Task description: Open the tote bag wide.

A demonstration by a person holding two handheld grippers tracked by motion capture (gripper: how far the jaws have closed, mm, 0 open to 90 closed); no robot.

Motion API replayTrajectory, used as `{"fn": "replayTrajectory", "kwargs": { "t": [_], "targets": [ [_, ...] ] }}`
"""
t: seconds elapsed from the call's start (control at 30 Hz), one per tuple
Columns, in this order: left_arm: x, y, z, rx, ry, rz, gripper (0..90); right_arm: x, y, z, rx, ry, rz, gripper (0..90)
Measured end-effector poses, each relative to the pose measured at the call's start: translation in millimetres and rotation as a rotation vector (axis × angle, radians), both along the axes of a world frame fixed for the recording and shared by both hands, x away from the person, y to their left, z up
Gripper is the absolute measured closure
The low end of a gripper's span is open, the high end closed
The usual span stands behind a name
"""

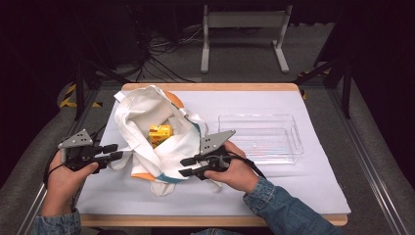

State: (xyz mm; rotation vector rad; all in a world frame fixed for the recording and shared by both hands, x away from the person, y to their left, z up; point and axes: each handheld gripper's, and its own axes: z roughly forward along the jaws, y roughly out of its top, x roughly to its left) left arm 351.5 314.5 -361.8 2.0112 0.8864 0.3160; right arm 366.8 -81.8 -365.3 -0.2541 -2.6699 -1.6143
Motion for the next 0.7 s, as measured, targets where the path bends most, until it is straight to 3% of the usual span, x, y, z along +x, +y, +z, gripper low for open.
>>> {"fn": "replayTrajectory", "kwargs": {
  "t": [0.17, 0.23, 0.33, 0.43, 0.57, 0.7],
  "targets": [
    [-10.3, 8.1, 13.4, -0.042, -0.049, 0.018, 50.5, 8.2, -10.7, 14.9, 0.052, -0.041, -0.064, 61.5],
    [-13.6, 10.4, 17.6, -0.082, -0.06, 0.048, 48.1, 12.0, -14.8, 20.8, 0.07, -0.065, -0.095, 60.4],
    [-18.1, 13.0, 24.5, -0.094, -0.095, 0.087, 46.7, 19.2, -20.5, 29.0, 0.118, -0.064, -0.134, 57.0],
    [-19.8, 9.6, 30.4, -0.13, -0.134, 0.116, 45.3, 26.5, -23.9, 35.3, 0.136, -0.101, -0.185, 53.4],
    [-12.2, -0.2, 32.1, -0.159, -0.164, 0.156, 41.3, 38.8, -24.1, 39.7, 0.144, -0.14, -0.252, 49.5],
    [2.9, -14.6, 26.6, -0.121, -0.142, 0.178, 37.8, 51.2, -20.9, 40.8, 0.132, -0.181, -0.297, 48.6]
  ]
}}
